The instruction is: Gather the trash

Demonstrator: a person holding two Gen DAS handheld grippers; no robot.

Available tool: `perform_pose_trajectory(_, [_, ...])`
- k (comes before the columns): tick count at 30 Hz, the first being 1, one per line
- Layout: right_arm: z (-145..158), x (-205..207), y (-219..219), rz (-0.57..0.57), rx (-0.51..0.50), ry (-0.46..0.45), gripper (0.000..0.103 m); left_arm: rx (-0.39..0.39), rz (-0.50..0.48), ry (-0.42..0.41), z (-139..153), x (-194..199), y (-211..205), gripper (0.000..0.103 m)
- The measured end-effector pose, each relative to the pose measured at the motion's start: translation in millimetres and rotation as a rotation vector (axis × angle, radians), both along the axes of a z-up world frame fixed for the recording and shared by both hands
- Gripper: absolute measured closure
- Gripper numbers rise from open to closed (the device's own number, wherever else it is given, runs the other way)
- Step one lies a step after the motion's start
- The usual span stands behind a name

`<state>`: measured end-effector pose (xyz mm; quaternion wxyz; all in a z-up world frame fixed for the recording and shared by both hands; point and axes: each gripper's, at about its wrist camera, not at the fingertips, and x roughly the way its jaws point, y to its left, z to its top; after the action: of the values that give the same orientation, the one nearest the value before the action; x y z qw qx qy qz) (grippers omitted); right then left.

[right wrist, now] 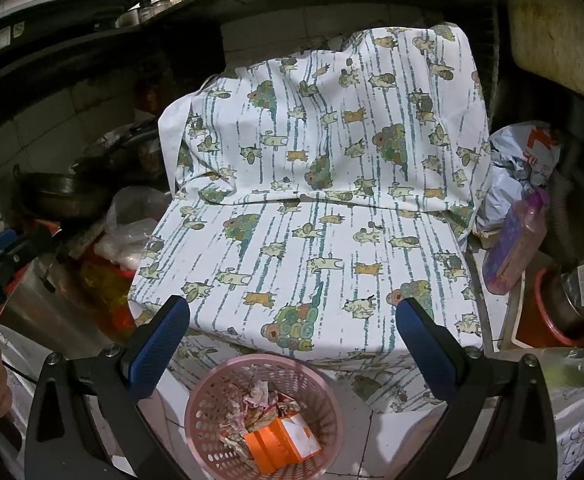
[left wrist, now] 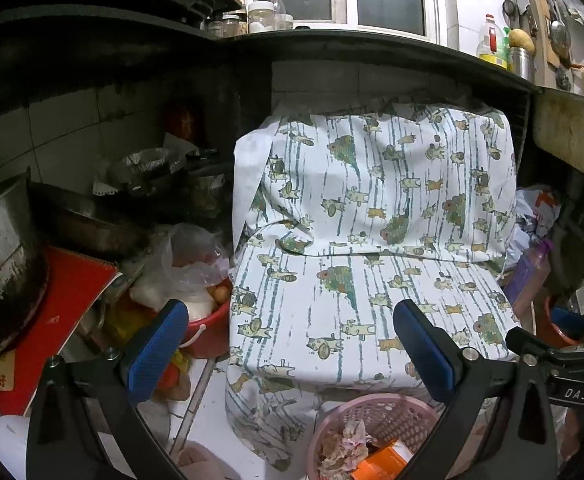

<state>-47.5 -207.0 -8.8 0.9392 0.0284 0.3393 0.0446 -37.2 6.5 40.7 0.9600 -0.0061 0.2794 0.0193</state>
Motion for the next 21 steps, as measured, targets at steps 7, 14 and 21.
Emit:
perform_pose_trajectory(7, [-1.3,1.2,-0.3,-0.003,0.002,0.003,0.001,0.004,0.002,-0.001,-0.1,-0.3,-0.5,0.000])
perform_pose_trajectory(14, [-3.6,-0.8,4.8,-0.003,-0.017,0.000,0.001,0.020,-0.012,-0.002,-2.1,-3.0,-3.7,0.000])
perform_pose_trajectory(21, [-4.0,-0.8,5.7,-0.007,-0.017,0.001,0.001,0.025,-0.021,0.000,-0.8,-4.9,-6.0,0.000])
